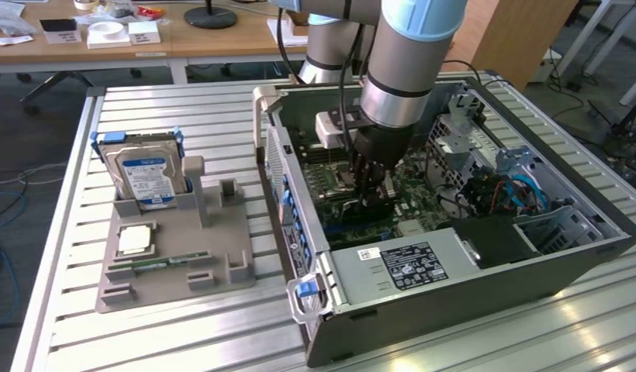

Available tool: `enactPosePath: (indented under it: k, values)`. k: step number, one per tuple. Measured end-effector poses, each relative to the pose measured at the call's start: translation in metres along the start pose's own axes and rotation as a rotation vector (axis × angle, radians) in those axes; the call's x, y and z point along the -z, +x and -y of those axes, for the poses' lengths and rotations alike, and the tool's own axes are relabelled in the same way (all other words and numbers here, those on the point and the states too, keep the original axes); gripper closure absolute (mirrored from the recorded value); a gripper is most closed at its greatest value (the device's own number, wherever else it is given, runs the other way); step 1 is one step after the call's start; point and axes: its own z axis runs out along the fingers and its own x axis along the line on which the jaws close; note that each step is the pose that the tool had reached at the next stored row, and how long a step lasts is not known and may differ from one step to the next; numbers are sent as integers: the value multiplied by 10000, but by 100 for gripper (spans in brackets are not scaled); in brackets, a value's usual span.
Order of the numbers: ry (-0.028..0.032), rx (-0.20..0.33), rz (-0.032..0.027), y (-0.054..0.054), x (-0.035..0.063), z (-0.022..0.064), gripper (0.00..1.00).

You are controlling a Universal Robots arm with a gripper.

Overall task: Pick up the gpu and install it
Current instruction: 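Insert the gpu into the slot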

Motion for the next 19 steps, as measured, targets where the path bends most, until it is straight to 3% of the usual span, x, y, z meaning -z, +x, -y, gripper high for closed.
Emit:
enactPosePath:
  k: [19]
  values:
    - [0,0,0,0,-2,-11,74]
